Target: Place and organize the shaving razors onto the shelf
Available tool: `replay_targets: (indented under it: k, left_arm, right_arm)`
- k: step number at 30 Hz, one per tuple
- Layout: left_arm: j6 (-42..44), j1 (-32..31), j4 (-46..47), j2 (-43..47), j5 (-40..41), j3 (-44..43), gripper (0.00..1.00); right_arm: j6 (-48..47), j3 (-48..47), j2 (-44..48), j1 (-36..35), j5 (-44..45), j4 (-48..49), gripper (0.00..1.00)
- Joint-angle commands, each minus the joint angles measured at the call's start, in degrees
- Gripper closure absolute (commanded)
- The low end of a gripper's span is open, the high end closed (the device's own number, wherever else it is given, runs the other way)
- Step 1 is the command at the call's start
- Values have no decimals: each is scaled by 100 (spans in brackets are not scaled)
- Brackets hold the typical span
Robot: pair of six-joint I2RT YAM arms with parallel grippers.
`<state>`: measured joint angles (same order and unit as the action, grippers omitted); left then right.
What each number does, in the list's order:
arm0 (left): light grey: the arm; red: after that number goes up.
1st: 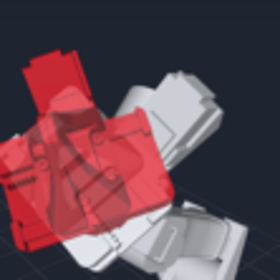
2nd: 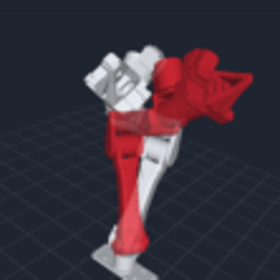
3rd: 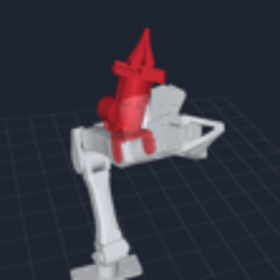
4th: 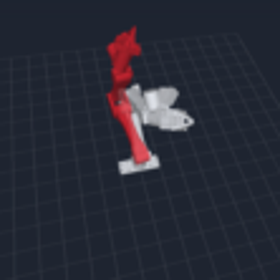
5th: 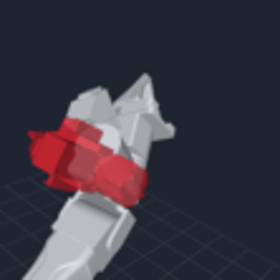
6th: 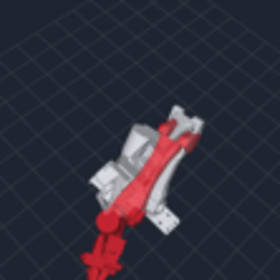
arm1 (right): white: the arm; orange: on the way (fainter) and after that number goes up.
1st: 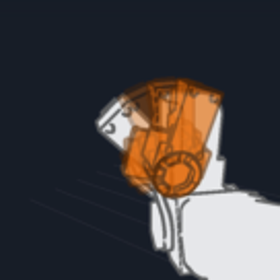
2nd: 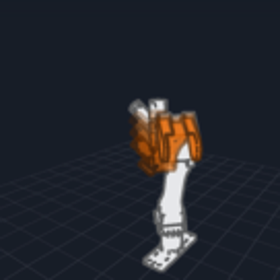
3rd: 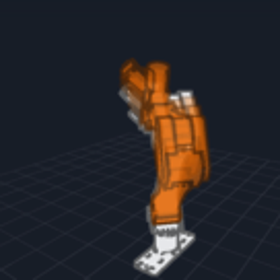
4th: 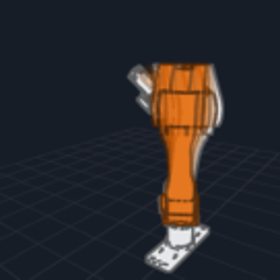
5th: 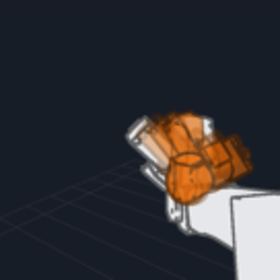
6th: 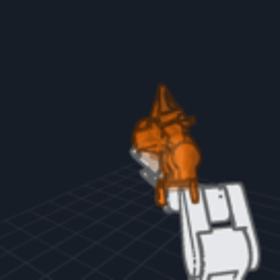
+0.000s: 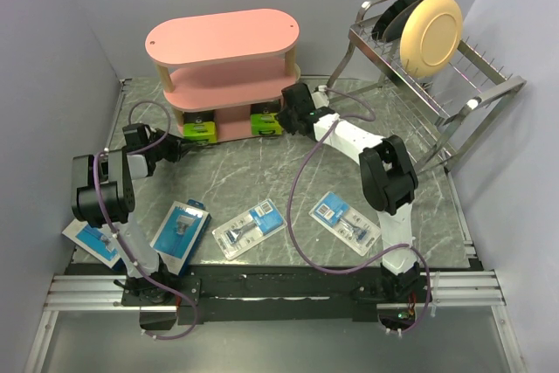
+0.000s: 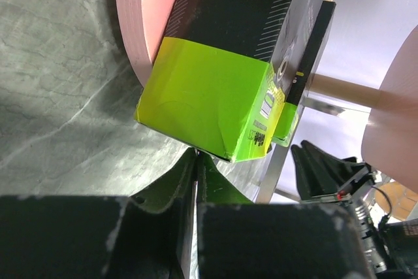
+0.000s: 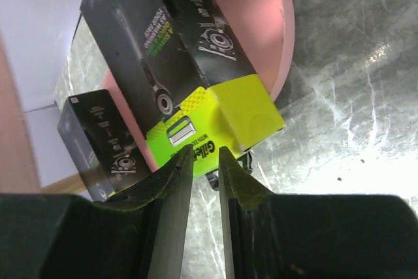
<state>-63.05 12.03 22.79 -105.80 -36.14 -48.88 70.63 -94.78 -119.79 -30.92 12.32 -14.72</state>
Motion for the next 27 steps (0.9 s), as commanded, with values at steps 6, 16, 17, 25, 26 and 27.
replay_targets:
  k: [6, 16, 17, 25, 26, 27]
  left_arm:
    - [-173, 36, 349, -72, 81, -236, 89]
    - [345, 176, -773, 1014, -121, -52, 40]
    - [415, 211, -915, 1174, -217, 62, 38]
    - [2093, 449, -3094, 2658, -771, 484, 34]
    - [2277, 414, -3287, 2826, -815, 528, 34]
    - [2662, 353, -3385, 2993, -894, 555, 33]
  right_arm:
    - [-32, 162, 474, 7, -19, 154, 71]
    - [-751, 337, 991, 59, -281, 224, 68]
    - [-979, 451, 1079, 68, -352, 241, 66]
    - [-3736, 1040, 1765, 174, -2407, 6, 45]
    - [-3967, 1223, 1862, 174, -2784, -13, 39]
    - [-4187, 1356, 1984, 182, -2900, -22, 36]
